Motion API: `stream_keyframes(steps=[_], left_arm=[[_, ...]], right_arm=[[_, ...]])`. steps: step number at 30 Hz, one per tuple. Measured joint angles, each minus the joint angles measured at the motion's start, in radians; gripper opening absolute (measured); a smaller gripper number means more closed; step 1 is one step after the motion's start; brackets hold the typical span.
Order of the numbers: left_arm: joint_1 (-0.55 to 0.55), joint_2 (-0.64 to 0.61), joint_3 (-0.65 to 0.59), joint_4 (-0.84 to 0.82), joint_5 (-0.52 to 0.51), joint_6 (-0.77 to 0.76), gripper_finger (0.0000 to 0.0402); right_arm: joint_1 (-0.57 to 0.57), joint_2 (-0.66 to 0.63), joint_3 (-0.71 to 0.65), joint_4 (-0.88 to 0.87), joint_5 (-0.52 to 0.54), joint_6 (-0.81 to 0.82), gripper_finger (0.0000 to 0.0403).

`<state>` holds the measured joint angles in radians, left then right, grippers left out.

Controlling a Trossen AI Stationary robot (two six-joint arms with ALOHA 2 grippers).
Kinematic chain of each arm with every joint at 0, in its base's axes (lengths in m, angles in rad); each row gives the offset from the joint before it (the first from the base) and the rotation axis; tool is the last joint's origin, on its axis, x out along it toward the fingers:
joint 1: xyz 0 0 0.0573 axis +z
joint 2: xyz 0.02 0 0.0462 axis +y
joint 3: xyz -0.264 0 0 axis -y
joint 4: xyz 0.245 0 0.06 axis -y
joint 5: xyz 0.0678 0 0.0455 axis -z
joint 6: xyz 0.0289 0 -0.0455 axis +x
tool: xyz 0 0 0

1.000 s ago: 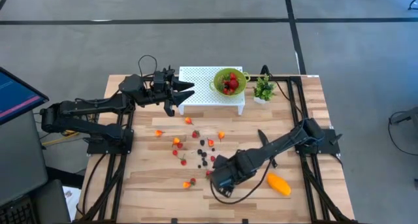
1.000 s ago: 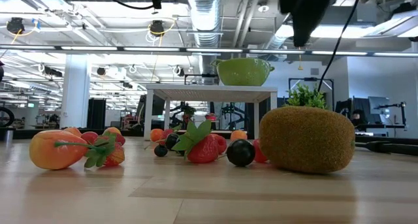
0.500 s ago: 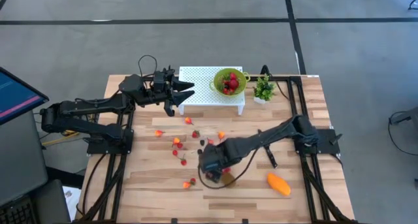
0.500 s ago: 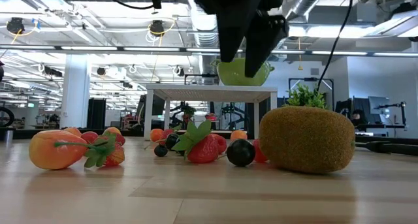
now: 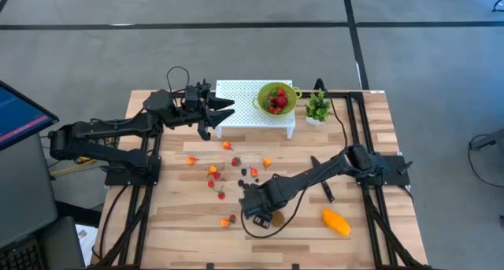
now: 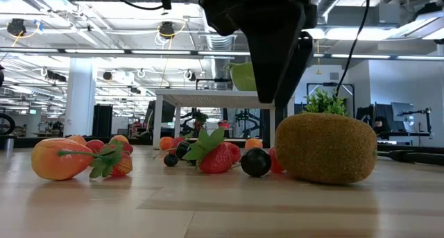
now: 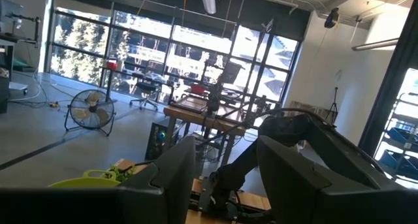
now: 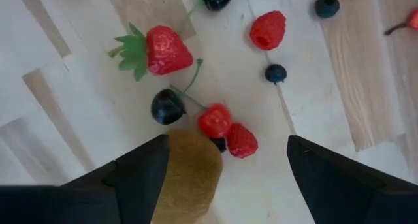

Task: Pick & Place Fruit
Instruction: Put the red cherry into the green strainer bowl

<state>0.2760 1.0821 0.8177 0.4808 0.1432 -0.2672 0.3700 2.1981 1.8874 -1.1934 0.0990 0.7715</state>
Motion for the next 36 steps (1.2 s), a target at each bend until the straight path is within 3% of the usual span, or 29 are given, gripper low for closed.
stream_keyframes(steps=[12, 32, 36], left_arm=[[0.000, 0.000, 0.000, 0.000, 0.000, 0.000, 0.0159], [0.000, 0.000, 0.000, 0.000, 0.000, 0.000, 0.0159], [0.000, 0.000, 0.000, 0.000, 0.000, 0.000, 0.0159]], right_arm=[[0.008, -0.014, -0.133, 0.132, -0.060, -0.031, 0.0291], [-0.016, -0.012, -0.161, 0.174, -0.079, -0.242, 0.0291], [-0.030, -0.013, -0.222, 0.273, -0.158, -0.248, 0.0290]])
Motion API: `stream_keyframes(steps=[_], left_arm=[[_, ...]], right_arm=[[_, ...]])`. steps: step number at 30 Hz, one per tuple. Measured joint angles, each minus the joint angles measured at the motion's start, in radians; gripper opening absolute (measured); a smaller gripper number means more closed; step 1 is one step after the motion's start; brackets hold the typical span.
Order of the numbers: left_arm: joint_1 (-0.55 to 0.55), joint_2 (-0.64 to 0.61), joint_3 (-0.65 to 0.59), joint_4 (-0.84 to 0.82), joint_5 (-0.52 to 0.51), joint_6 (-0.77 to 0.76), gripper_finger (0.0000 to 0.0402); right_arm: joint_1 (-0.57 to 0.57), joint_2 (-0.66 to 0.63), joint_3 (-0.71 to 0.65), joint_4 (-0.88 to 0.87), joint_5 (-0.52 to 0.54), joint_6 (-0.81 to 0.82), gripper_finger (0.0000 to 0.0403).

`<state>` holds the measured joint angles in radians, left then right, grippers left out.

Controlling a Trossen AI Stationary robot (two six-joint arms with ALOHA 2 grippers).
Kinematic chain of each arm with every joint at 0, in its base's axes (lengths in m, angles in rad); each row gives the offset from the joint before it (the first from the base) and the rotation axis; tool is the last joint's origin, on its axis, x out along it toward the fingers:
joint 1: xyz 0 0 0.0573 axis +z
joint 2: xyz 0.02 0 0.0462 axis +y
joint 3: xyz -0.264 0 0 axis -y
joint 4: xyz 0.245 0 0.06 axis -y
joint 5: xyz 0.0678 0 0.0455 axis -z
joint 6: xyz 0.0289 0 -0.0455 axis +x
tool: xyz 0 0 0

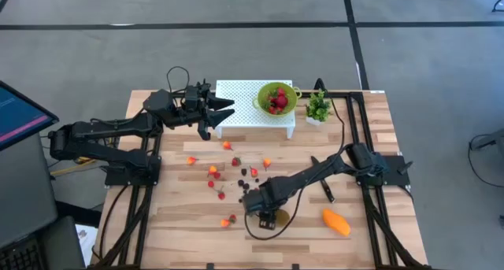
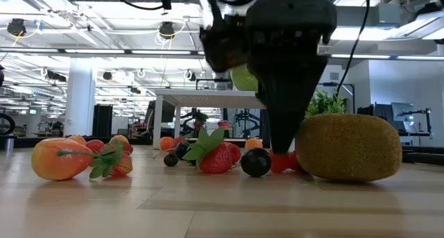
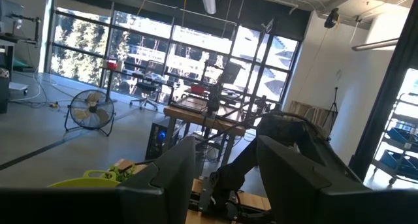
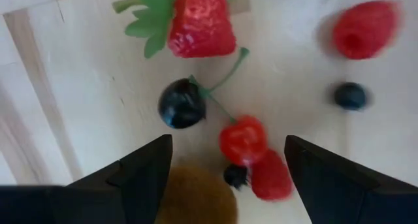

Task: Pick & Place Fruit
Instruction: Put the red cherry into the green strainer bowl

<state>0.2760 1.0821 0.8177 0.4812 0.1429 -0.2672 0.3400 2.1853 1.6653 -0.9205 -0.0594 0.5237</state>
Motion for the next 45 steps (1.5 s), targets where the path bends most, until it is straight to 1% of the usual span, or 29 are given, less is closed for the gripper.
stream_keyframes(steps=[2, 6, 9, 12, 13, 16, 27, 31, 40, 42, 45], left_arm=[[0.000, 0.000, 0.000, 0.000, 0.000, 0.000, 0.0159], [0.000, 0.000, 0.000, 0.000, 0.000, 0.000, 0.0159], [0.000, 0.000, 0.000, 0.000, 0.000, 0.000, 0.0159], [0.000, 0.000, 0.000, 0.000, 0.000, 0.000, 0.0159], [0.000, 0.000, 0.000, 0.000, 0.000, 0.000, 0.0159], [0.000, 0.000, 0.000, 0.000, 0.000, 0.000, 0.0159], [0.000, 0.000, 0.000, 0.000, 0.000, 0.000, 0.0159], [0.000, 0.000, 0.000, 0.000, 0.000, 0.000, 0.0159], [0.000, 0.000, 0.000, 0.000, 0.000, 0.000, 0.0159], [0.000, 0.000, 0.000, 0.000, 0.000, 0.000, 0.0159], [0.000, 0.000, 0.000, 0.000, 0.000, 0.000, 0.0159]], right_arm=[[-0.007, 0.000, -0.022, 0.029, -0.028, 0.005, 0.0288], [-0.016, 0.000, -0.024, 0.028, -0.029, -0.029, 0.0277], [-0.016, 0.000, -0.024, -0.003, -0.029, -0.063, 0.0267], [-0.021, 0.000, -0.026, -0.088, 0.007, -0.097, 0.0254], [-0.021, 0.000, -0.037, -0.092, 0.009, -0.101, 0.0249], [-0.023, -0.006, -0.070, -0.046, 0.001, -0.089, 0.0237], [-0.022, -0.004, -0.072, -0.044, 0.006, -0.088, 0.0202], [-0.022, -0.003, -0.073, -0.048, 0.009, -0.088, 0.0174], [-0.024, -0.002, -0.073, -0.048, 0.011, -0.077, 0.0081], [-0.024, -0.002, -0.073, -0.046, 0.010, -0.070, 0.0069], [-0.024, -0.002, -0.073, -0.046, 0.008, -0.061, 0.0065]])
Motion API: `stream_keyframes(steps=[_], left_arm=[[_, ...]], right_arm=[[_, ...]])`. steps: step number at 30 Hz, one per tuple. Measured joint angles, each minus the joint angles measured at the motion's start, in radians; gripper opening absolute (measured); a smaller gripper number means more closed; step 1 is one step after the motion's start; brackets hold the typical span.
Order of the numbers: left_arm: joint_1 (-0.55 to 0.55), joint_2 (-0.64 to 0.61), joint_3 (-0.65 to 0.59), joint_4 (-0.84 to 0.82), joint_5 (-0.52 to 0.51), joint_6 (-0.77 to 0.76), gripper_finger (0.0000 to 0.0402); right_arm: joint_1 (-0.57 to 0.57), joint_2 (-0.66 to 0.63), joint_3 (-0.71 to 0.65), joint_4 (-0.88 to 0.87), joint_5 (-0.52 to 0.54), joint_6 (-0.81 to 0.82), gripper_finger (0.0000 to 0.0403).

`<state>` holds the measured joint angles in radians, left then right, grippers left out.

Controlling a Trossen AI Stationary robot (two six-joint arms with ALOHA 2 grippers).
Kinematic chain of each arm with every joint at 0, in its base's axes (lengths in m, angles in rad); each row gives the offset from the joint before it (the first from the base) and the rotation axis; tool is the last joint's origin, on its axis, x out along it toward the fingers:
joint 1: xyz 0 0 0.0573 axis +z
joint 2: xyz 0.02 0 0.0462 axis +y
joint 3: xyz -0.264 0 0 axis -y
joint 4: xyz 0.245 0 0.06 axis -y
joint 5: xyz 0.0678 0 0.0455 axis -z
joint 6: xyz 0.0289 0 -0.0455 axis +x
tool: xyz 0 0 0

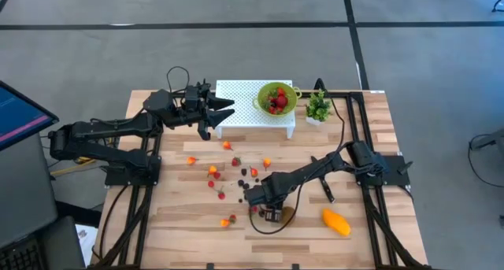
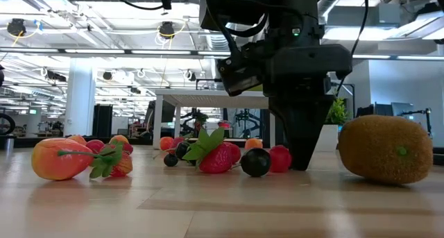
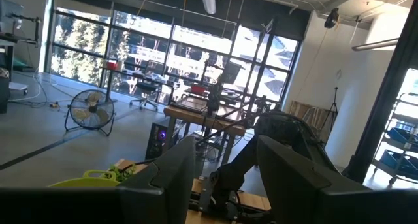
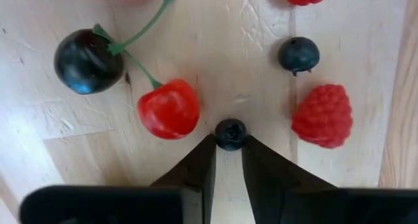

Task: Pick & Place Fruit
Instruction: Put the red cherry into the green strainer bowl

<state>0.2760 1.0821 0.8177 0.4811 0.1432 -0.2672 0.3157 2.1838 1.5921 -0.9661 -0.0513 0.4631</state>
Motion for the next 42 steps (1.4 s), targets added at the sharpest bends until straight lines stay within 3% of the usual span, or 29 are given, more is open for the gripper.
stream_keyframes(steps=[6, 16, 20, 27, 42], left_arm=[[0.000, 0.000, 0.000, 0.000, 0.000, 0.000, 0.0159], [0.000, 0.000, 0.000, 0.000, 0.000, 0.000, 0.0159], [0.000, 0.000, 0.000, 0.000, 0.000, 0.000, 0.0159], [0.000, 0.000, 0.000, 0.000, 0.000, 0.000, 0.0159], [0.000, 0.000, 0.000, 0.000, 0.000, 0.000, 0.0159]], right_arm=[[0.000, 0.001, 0.002, -0.006, -0.018, 0.017, 0.0095], [0.006, 0.000, 0.001, 0.012, -0.056, -0.080, 0.0222], [0.006, 0.000, 0.000, 0.021, -0.059, -0.103, 0.0250], [0.006, 0.000, -0.002, 0.028, -0.035, -0.135, 0.0251], [-0.001, 0.006, 0.027, 0.007, 0.030, -0.128, 0.0204]])
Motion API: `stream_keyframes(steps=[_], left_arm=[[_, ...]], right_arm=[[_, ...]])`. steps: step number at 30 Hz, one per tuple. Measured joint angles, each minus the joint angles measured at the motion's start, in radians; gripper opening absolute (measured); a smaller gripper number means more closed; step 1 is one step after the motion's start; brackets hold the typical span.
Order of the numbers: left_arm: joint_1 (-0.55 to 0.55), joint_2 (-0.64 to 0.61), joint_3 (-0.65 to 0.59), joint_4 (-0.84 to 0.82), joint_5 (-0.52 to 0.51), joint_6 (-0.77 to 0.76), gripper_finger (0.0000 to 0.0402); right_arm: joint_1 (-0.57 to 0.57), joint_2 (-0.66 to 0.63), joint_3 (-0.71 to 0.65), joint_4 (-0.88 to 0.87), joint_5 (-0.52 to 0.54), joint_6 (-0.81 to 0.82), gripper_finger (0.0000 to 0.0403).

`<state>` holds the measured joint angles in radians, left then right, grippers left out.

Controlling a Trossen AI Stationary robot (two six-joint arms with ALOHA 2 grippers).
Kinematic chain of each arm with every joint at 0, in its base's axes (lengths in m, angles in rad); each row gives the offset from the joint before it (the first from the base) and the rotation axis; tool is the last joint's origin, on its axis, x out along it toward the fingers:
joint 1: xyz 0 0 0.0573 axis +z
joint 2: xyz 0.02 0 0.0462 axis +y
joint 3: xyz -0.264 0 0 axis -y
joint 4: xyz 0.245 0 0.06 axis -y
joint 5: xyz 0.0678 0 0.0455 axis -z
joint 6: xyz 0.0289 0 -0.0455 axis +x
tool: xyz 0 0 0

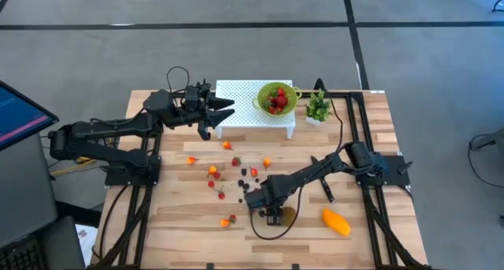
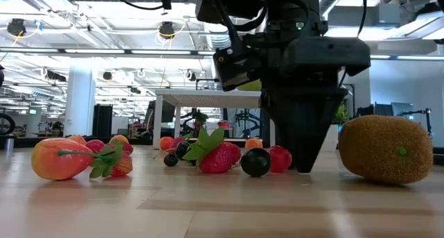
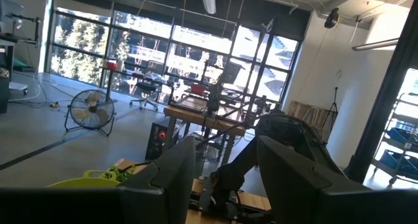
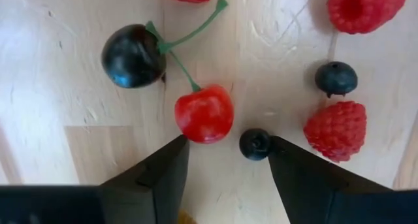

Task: Pick & Place Fruit
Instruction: Put the red cherry into the green strainer bowl

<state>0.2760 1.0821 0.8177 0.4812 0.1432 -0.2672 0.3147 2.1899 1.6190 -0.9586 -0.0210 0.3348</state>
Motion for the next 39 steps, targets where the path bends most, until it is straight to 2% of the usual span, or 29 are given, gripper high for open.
stream_keyframes(steps=[19, 30, 39], left_arm=[[0.000, 0.000, 0.000, 0.000, 0.000, 0.000, 0.0159], [0.000, 0.000, 0.000, 0.000, 0.000, 0.000, 0.0159], [0.000, 0.000, 0.000, 0.000, 0.000, 0.000, 0.0159]], right_arm=[[-0.005, 0.000, 0.003, 0.077, 0.017, -0.065, 0.0201], [-0.009, -0.002, 0.003, 0.096, 0.014, -0.140, 0.0230], [-0.009, -0.003, 0.003, 0.103, 0.008, -0.174, 0.0214]])
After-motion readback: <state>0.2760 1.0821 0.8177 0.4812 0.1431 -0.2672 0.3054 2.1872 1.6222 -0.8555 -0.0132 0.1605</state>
